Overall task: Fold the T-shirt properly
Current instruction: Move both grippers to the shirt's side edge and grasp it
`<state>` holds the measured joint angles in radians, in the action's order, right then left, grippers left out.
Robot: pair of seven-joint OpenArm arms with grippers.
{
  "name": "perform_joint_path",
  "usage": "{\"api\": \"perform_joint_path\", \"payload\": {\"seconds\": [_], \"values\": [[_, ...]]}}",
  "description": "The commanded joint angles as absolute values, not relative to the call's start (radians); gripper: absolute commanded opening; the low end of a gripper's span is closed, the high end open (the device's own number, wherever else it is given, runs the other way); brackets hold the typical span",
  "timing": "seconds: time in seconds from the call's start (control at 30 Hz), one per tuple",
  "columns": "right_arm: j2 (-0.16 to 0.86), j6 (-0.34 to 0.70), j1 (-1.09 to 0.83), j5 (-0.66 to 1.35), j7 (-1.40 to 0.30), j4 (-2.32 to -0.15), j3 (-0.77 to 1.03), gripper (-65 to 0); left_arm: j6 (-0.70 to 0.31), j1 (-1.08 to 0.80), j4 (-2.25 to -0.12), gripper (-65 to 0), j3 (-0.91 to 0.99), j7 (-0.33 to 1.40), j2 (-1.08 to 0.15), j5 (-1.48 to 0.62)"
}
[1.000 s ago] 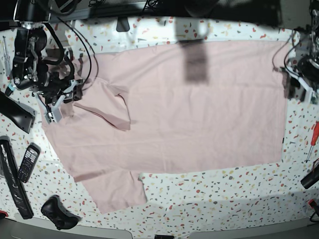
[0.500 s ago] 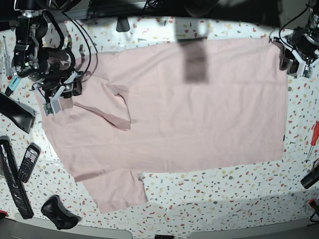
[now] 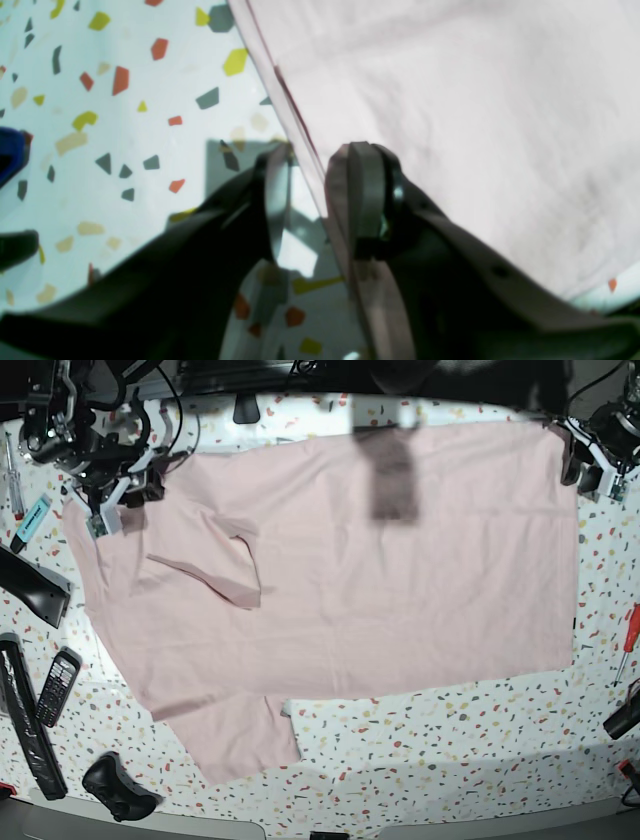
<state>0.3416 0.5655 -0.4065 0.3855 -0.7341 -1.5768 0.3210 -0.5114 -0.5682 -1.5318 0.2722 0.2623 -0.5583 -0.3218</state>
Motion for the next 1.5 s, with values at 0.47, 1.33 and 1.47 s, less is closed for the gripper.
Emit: {"api": "perform_joint_path", "payload": {"seconds": [0.47,1.33,1.47], "values": [[0.253,0.602,-0.585,0.384,-0.772,-1.663,0.394,-46.0,-0.513,-0.576,-1.542,-45.9,0.280,0.260,-0.621,-0.316],[0.286,0.575,-0.244,0.527,-0.932,-1.904,0.543,-45.9,-0.396,-0.194,-1.545,-45.8,0.280,0.329,-0.743,-0.439],[0.286,0.563,-0.159,0.465,-0.913,-1.884,0.457,-45.9,-0.401,-0.078,-1.464,-45.6,0.279,0.328,-0.728,-0.515]]}}
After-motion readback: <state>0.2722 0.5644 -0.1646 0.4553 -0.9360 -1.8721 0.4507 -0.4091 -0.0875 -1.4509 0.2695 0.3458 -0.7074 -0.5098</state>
